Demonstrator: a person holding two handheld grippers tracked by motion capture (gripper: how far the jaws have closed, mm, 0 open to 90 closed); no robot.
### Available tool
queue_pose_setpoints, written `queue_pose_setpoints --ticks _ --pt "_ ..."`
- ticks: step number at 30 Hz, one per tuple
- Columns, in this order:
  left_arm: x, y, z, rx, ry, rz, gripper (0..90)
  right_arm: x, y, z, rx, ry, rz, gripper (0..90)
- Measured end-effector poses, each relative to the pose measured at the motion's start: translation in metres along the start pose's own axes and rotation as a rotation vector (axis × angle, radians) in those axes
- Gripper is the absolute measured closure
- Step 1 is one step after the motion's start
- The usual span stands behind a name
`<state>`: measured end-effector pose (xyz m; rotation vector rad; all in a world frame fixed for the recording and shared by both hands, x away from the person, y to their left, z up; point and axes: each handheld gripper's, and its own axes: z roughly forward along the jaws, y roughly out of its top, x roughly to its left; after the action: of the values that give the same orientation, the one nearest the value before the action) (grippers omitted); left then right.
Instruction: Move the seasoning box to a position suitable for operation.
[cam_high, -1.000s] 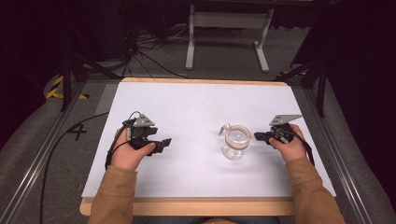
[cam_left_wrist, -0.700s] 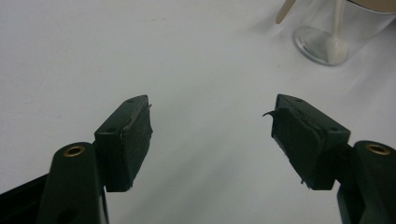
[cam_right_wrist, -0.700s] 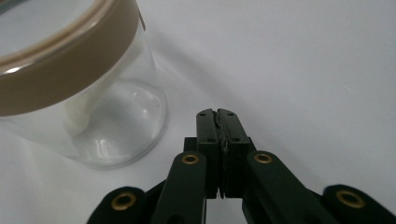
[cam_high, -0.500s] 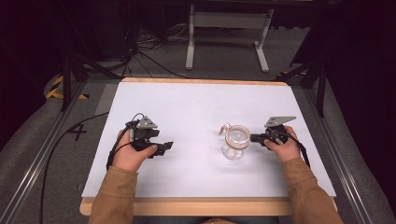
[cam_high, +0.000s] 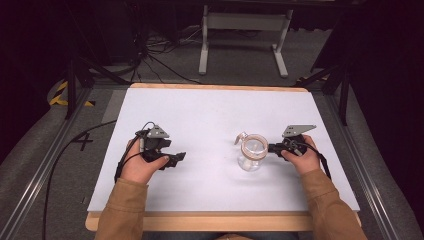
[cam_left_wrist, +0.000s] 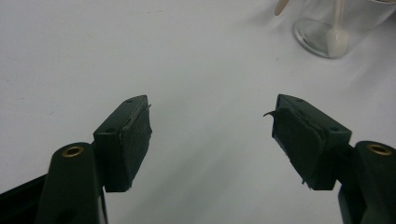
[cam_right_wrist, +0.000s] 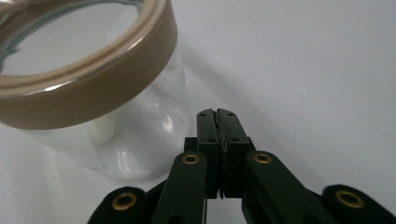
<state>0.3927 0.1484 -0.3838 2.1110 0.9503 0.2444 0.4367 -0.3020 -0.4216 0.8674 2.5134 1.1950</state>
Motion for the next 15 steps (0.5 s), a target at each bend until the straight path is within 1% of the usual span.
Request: queue_pose_setpoints --ticks 4,7,9,15 --pt "0.001 0.0001 0.0005 0.002 0.001 0.011 28.6 0.0025 0.0011 0.0019 0.002 0.009 -0.015 89.9" --pt "0.0011 0.0 0.0006 0.003 0.002 0.011 28.6 0.0051 0.0018 0.0041 0.01 0.025 -0.026 90.0" --pt "0.0009 -0.0001 0.0009 0.002 0.0 0.007 28.6 0.0068 0.0024 0.0051 0.018 0.01 -0.038 90.0" --pt "0.0009 -0.0001 0.0014 0.01 -0.002 0.007 28.6 0.0074 0.0023 0.0045 0.022 0.012 -0.038 90.0"
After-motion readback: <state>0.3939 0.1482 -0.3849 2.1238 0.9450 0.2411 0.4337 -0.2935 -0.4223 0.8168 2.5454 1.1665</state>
